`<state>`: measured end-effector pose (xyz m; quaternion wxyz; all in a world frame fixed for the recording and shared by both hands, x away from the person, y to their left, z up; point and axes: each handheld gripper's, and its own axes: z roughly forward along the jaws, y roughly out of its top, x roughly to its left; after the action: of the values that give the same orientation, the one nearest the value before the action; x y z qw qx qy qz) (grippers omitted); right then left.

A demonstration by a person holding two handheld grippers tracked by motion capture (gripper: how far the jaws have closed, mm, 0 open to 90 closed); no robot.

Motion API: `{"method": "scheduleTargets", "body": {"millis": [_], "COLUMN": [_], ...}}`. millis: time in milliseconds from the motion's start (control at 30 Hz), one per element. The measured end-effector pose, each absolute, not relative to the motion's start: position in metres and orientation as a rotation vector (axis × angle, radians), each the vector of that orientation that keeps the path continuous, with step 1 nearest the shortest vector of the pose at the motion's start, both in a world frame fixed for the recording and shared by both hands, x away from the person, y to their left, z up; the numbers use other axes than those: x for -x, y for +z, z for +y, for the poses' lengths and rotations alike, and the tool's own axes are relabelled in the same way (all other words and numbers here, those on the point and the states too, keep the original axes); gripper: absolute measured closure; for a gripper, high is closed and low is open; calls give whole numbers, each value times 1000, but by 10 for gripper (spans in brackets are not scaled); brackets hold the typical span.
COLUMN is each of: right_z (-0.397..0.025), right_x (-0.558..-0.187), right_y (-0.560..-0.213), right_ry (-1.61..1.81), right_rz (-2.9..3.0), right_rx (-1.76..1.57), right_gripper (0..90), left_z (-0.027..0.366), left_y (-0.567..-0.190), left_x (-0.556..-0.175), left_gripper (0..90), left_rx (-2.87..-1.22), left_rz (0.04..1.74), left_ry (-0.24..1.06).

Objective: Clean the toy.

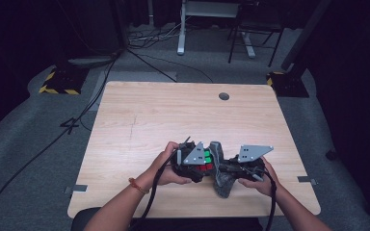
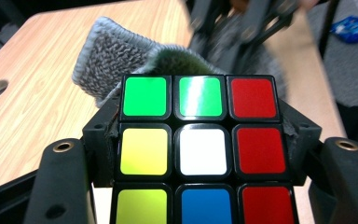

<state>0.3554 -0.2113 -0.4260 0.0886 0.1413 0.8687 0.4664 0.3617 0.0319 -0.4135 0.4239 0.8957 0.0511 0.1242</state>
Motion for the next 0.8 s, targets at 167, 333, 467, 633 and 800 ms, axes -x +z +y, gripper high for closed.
{"method": "scheduleTargets", "body": {"millis": [167,333,467,633,800], "right_z": [-208,-210,-210,-210,-208], "right_x": [-348,-351,-358,-367,-368], "right_y": [-419,-419,-432,-442,-446], "right_ry": [1416,1394,1364,1347,1361], "right_rz": [2557,2532,2572,2632,2676], "right_rx": [-385,-429,-479,-518,-514], "right_gripper": [775,774,774,774,774], "left_z": [25,21,25,32,33], "left_y": [-426,-423,-416,-411,-408], "left_x": [-365,-360,-358,-358,-355], "left_gripper": [334,334,334,334,334], "left_rx": [-2287,-2279,-2249,-2194,-2163], "left_rz": [128,98,102,104,84], "left_ry": [280,289,303,306,297]}}
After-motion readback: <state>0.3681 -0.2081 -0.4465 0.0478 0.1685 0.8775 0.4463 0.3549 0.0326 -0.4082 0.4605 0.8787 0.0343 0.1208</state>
